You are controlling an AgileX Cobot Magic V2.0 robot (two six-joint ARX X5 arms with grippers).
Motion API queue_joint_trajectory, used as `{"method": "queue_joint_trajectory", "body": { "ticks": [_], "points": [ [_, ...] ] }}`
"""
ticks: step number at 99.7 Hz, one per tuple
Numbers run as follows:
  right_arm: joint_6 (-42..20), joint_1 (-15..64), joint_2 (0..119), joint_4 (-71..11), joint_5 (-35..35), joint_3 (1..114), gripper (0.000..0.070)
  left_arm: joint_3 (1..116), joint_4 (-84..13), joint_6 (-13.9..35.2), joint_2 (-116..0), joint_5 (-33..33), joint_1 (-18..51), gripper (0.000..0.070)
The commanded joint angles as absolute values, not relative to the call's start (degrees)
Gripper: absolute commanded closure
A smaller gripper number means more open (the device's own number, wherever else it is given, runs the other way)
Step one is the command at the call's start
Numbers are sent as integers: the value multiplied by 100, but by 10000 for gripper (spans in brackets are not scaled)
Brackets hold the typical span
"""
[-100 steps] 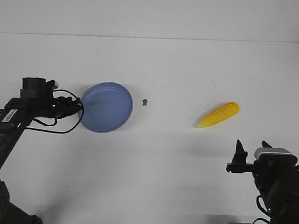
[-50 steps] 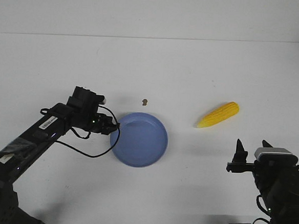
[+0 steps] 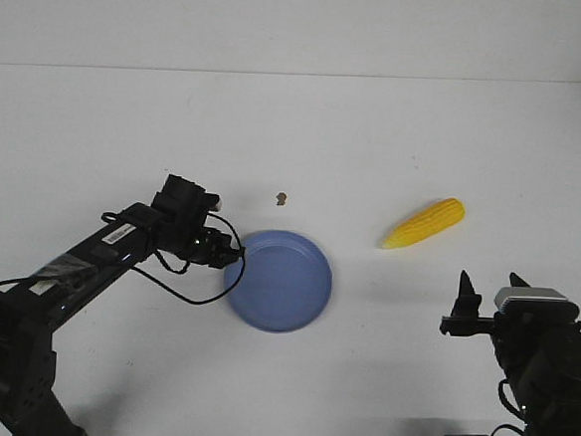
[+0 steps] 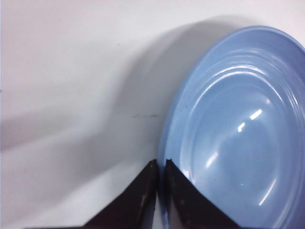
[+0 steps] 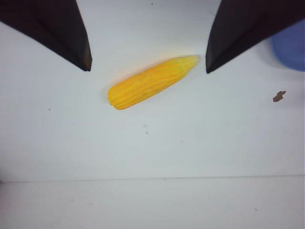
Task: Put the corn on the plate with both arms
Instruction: 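Drag the blue plate with the left gripper toward the table center, then lower the right gripper onto the yellow corn and grasp it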
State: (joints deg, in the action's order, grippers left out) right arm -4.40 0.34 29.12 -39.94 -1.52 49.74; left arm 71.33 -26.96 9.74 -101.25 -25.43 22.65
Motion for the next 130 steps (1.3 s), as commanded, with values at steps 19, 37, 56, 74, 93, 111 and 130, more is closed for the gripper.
{"method": "queue_joint_trajectory", "body": {
  "ticks": [19,37,56,74,93,111,130],
  "points": [
    [-486,38,2930,-3911,-152,5081,198,7203,-2689,897,-10414,-2587,2296,683],
    [-486,38,2930,-3909,-152,5081,198,7203,-2696,904,-10418,-2589,2296,437],
    [-486,38,2930,-3903,-152,5081,198,7203,-2692,897,-10418,-2593,2294,143],
    [-486,38,2930,-3903,-152,5081,198,7203,-2692,838,-10359,-2589,2211,40],
    [-486,38,2930,-3896,-152,5081,198,7203,-2753,659,-9889,-2401,1935,0],
    [-491,38,2930,-3798,-152,5081,198,7203,-2952,259,-9070,-1415,1564,0],
    [-722,38,2932,-3544,-152,5081,197,7201,-3253,-123,-8276,-526,1304,0]
  ]
}}
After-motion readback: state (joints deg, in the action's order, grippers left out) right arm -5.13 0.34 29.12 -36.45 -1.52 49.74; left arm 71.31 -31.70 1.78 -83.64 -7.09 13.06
